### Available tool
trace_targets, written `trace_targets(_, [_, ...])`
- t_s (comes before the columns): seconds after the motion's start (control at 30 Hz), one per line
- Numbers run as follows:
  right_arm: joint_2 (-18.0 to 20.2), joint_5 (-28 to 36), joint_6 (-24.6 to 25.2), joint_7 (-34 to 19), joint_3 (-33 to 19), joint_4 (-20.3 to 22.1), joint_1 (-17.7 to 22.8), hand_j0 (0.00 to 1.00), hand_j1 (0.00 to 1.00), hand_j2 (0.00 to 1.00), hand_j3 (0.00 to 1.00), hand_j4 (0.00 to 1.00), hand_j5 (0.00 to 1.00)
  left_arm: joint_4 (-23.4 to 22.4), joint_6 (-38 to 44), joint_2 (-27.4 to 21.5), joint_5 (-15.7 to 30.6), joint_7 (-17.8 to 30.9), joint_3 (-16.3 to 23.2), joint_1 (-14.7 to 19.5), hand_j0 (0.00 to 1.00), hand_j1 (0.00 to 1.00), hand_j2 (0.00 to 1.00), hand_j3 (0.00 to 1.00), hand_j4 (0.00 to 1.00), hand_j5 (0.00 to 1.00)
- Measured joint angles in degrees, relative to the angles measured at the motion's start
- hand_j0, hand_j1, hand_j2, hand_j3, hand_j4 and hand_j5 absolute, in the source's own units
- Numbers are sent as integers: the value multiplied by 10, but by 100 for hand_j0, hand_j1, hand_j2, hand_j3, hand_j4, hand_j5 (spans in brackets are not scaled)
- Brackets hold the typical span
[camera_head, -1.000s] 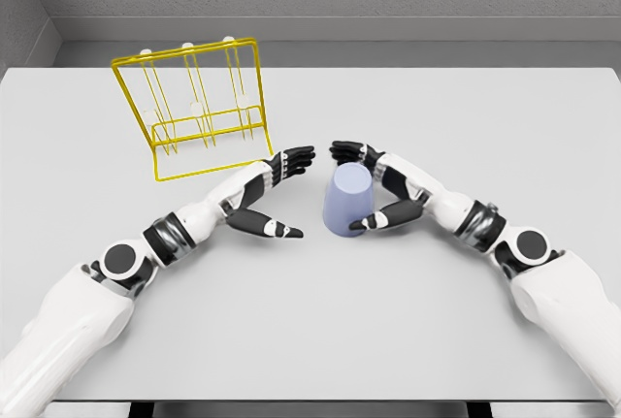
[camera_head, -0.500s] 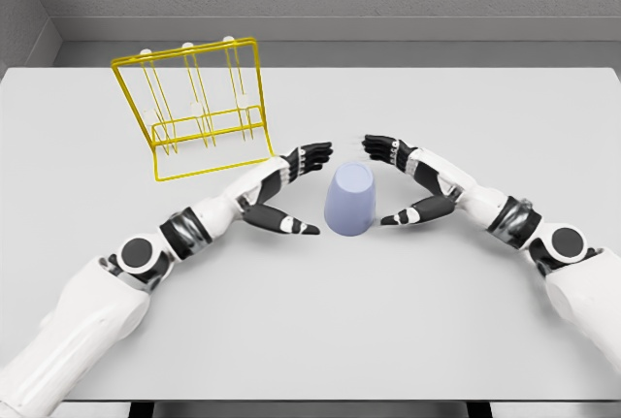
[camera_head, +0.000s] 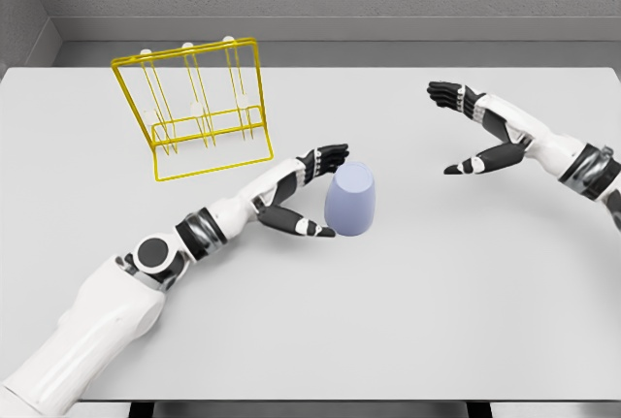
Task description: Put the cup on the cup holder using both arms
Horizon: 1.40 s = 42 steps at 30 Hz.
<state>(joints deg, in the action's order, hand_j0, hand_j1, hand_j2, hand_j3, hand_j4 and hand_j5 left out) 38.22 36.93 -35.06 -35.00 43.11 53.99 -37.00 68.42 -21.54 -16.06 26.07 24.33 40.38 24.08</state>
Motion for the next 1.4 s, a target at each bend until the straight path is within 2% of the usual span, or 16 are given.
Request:
trace_targets(0.1, [12, -24, 0, 0, 13, -1, -23, 100, 100, 100, 100, 100, 100, -2, 0, 3, -2, 0, 0, 0, 100, 100, 100, 100, 100, 100])
trace_targets(0.2, [21, -145, 0, 2, 14, -5, -60, 100, 100, 100, 100, 100, 100, -16, 1, 5, -2, 0, 0, 11, 100, 100, 100, 100, 100, 100])
trace_targets(0.3, [41, -268, -1, 74, 6, -13, -50, 100, 100, 100, 100, 100, 100, -24, 0, 8, -3, 0, 0, 11, 100, 100, 100, 100, 100, 100])
trace_targets(0.4, [49, -316, -1, 114, -4, -18, -52, 100, 100, 100, 100, 100, 100, -27, -1, 12, -3, 1, 1, 11, 100, 100, 100, 100, 100, 100])
trace_targets(0.77, [56, -343, 0, 139, -4, -6, -54, 100, 100, 100, 100, 100, 100, -32, -4, 32, -18, 3, 1, 11, 100, 100, 100, 100, 100, 100])
trace_targets(1.4, [51, -344, 0, 137, -8, -3, -54, 100, 100, 100, 100, 100, 100, -33, -6, 45, -30, 3, 1, 11, 100, 100, 100, 100, 100, 100])
